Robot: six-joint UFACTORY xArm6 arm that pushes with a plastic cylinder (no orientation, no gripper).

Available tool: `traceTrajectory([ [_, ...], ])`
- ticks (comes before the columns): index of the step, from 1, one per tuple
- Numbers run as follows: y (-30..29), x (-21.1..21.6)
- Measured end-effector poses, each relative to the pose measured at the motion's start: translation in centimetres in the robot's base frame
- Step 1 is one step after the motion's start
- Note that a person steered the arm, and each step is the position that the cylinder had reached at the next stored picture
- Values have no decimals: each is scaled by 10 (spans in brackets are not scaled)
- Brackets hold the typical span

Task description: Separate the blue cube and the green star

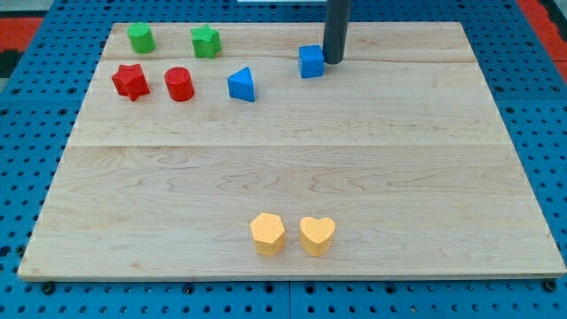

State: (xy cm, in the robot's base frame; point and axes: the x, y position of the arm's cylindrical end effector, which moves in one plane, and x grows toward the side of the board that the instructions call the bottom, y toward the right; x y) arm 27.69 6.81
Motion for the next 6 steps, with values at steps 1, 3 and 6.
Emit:
traceTrajectory([
  [1, 17, 22],
  [3, -58, -1],
  [6, -57, -7],
])
